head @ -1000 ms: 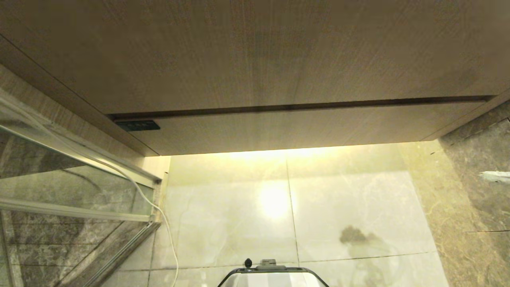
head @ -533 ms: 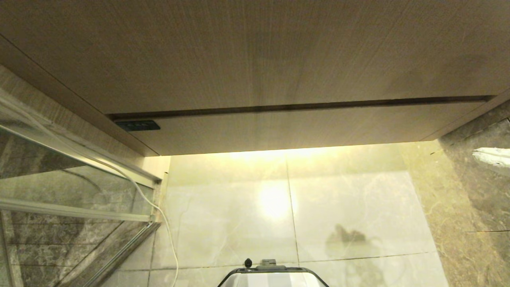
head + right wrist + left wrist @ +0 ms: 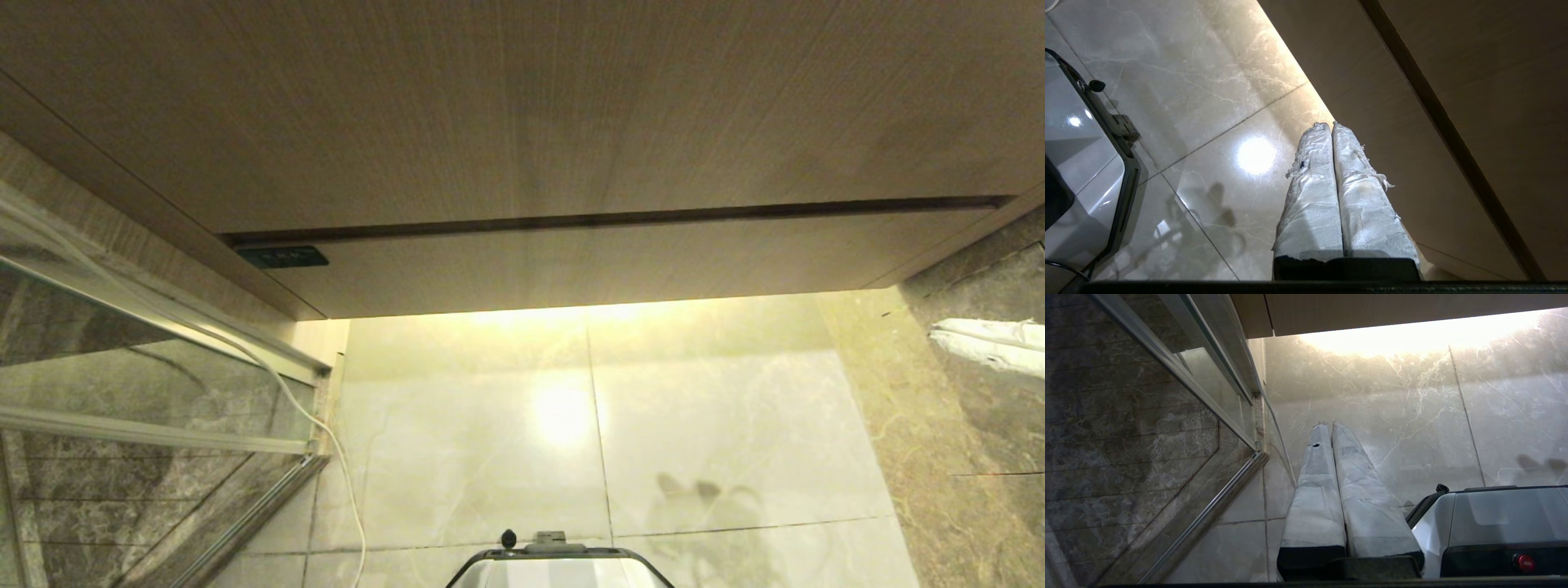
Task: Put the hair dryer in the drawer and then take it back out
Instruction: Pull open the drawer
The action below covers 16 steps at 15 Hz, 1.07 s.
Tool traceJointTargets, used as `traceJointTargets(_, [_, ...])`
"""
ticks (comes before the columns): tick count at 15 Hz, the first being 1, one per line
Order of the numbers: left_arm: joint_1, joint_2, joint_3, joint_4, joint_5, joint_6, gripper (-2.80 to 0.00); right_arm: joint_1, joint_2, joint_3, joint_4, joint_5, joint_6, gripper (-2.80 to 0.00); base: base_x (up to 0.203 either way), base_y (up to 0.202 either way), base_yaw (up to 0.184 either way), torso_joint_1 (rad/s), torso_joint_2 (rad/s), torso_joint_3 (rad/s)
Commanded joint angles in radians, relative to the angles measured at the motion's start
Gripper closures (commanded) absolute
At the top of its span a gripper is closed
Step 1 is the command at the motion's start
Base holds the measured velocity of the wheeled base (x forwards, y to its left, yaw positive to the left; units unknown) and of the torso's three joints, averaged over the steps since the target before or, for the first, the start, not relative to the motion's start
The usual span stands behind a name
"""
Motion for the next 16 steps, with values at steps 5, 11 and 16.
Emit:
traceJointTargets(5, [-0.001, 0.0, 0.002, 0.0, 0.0, 0.0, 0.0, 0.169, 0.154, -0.032, 0.003, -0.085, 0.009, -2.8, 0.0, 0.0, 0.0, 0.0, 0.0, 0.0])
traceJointTargets(11, [0.0, 0.0, 0.001, 0.0, 0.0, 0.0, 0.0, 0.208, 0.328, -0.101, -0.092, -0.129, 0.004, -2.8, 0.0, 0.0, 0.0, 0.0, 0.0, 0.0])
traceJointTargets(16, [-0.001, 0.0, 0.001, 0.0, 0.0, 0.0, 0.0, 0.187, 0.445, -0.132, -0.221, -0.377, -0.323, -2.8, 0.0, 0.0, 0.0, 0.0, 0.0, 0.0])
